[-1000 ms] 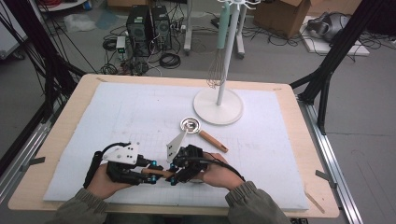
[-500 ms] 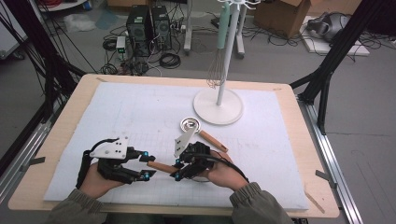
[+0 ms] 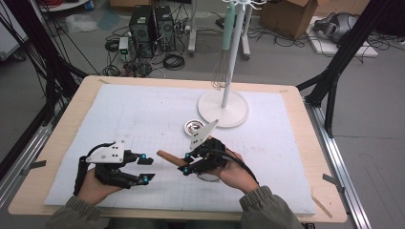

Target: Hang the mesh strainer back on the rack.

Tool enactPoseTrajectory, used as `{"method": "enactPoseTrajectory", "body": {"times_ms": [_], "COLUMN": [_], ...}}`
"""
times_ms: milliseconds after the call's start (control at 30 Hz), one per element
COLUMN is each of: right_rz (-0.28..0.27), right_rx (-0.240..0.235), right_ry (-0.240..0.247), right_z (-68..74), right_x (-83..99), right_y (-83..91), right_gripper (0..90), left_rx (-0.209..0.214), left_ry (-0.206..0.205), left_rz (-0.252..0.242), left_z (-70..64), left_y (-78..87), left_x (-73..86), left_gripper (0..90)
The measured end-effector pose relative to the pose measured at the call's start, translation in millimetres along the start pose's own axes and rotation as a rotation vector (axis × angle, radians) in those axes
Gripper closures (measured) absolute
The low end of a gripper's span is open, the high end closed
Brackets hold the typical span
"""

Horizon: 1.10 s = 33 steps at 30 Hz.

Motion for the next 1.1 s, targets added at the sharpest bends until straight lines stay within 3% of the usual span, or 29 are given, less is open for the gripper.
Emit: {"method": "enactPoseTrajectory", "body": {"times_ms": [267, 567, 700, 1100], "right_rz": [-0.090, -0.165, -0.213, -0.277], "right_rx": [0.047, 0.111, 0.143, 0.205], "right_ry": [-0.054, -0.095, -0.116, -0.153], "right_z": [-11.9, -26.8, -35.8, -56.1], "right_x": [0.9, -1.6, -1.7, -1.6], "right_y": [21.0, 48.8, 62.3, 92.8], "right_gripper": [72.5, 72.5, 72.5, 72.5], "left_rx": [-0.053, -0.155, -0.186, -0.233], "left_ry": [0.018, 0.044, 0.055, 0.072], "left_rz": [-0.019, -0.037, -0.041, -0.056], "left_z": [5.9, 17.4, 23.2, 31.0], "left_y": [10.6, 25.3, 30.1, 40.8], "left_x": [6.9, 12.9, 18.1, 22.2], "left_gripper": [41.8, 30.1, 29.0, 27.3]}}
Point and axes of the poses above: each handheld gripper's, and its own axes: y roughly backward along the jaws, x roughly out of its underside, z roughly to its left, the point moved 6 cm from there along -y, roughly forward along the jaws, and after that the axes turned 7 degrees about y, right-handed, at the moved point
